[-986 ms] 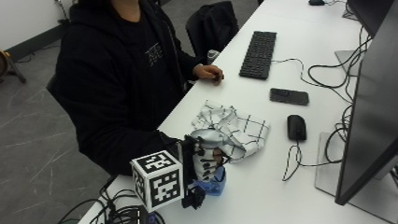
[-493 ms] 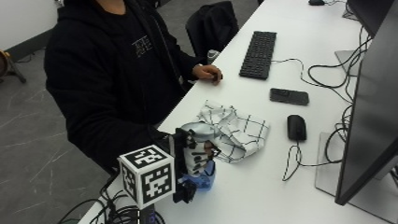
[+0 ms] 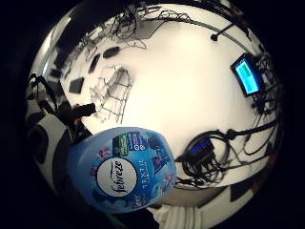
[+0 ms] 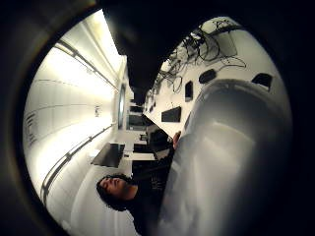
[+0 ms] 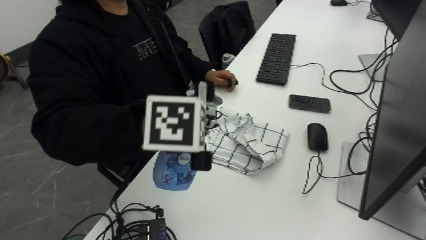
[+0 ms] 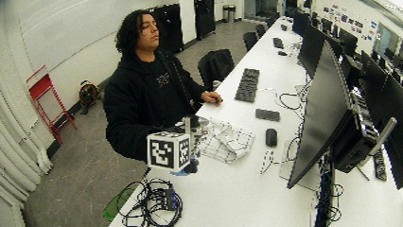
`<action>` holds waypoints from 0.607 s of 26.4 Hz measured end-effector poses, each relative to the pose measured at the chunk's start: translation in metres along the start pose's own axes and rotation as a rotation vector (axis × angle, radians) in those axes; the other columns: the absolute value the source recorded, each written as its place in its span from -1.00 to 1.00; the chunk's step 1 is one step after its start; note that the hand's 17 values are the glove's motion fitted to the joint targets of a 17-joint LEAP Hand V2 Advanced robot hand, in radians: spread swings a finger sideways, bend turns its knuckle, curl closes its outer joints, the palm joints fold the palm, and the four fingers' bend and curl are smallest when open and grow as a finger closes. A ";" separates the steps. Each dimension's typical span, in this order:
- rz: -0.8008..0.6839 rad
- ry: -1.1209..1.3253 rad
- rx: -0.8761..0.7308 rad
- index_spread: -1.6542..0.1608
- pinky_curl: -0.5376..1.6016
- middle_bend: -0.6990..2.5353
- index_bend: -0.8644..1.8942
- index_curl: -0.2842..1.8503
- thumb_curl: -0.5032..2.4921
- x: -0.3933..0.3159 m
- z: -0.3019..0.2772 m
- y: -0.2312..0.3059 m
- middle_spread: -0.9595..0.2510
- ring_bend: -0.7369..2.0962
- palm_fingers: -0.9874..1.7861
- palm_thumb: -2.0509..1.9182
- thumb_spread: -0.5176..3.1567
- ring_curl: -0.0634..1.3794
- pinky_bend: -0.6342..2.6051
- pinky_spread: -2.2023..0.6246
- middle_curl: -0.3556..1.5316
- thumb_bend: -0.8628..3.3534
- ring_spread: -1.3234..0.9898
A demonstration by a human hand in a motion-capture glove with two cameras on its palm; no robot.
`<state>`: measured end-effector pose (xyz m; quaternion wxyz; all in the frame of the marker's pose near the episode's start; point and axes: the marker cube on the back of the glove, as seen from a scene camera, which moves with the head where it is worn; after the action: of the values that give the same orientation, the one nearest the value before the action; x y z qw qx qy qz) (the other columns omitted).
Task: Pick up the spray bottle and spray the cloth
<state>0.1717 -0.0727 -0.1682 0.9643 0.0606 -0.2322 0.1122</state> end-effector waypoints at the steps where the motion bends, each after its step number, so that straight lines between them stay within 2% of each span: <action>1: 0.003 0.055 -0.055 0.51 -0.10 -0.15 -0.10 -0.23 -0.17 -0.007 0.001 -0.001 0.26 0.09 0.71 0.50 -0.54 -0.22 -0.29 0.34 -0.02 -0.60 -0.04; 5: 0.042 0.214 -0.254 0.51 -0.10 -0.15 -0.10 -0.22 -0.16 -0.033 0.015 -0.014 0.25 0.09 0.71 0.50 -0.54 -0.22 -0.29 0.34 -0.02 -0.60 -0.04; 9: 0.114 0.317 -0.369 0.51 -0.10 -0.15 -0.11 -0.22 -0.16 -0.048 0.038 -0.048 0.25 0.09 0.71 0.50 -0.54 -0.22 -0.29 0.34 -0.02 -0.61 -0.05; 16: 0.177 0.514 -0.610 0.50 -0.10 -0.16 -0.12 -0.21 -0.15 -0.047 0.086 -0.050 0.25 0.08 0.70 0.50 -0.54 -0.23 -0.29 0.34 -0.02 -0.60 -0.05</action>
<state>0.1059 -0.1448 -0.1170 0.9512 -0.2786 -0.0108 0.1323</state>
